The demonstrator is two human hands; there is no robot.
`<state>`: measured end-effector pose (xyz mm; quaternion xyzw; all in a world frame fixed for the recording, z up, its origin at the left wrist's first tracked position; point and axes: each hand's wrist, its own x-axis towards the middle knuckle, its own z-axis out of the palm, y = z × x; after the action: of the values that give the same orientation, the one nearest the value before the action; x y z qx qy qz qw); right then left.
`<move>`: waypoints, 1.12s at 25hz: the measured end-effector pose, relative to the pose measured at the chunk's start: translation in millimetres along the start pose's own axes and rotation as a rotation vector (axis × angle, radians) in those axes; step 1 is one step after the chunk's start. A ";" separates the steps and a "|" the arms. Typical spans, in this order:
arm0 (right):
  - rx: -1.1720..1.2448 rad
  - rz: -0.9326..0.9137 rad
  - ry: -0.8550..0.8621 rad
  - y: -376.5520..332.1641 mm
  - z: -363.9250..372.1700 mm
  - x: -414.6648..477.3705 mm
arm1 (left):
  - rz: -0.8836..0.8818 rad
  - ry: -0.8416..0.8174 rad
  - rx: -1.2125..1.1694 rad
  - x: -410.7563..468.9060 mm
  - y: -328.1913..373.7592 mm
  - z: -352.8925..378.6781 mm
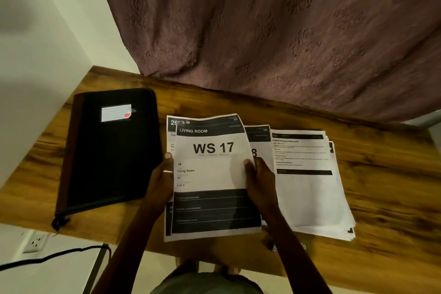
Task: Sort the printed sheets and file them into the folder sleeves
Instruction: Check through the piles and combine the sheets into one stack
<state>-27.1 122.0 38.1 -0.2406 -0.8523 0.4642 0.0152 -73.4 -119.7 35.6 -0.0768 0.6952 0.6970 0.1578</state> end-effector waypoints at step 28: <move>-0.176 0.041 0.325 43.6 -51.8 48.1 | -0.124 0.115 0.094 4.9 -13.6 -14.7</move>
<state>-39.4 202.8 23.3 -0.3299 -0.8710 0.3430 0.1220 -75.3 -134.0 20.9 -0.1522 0.7291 0.6468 0.1641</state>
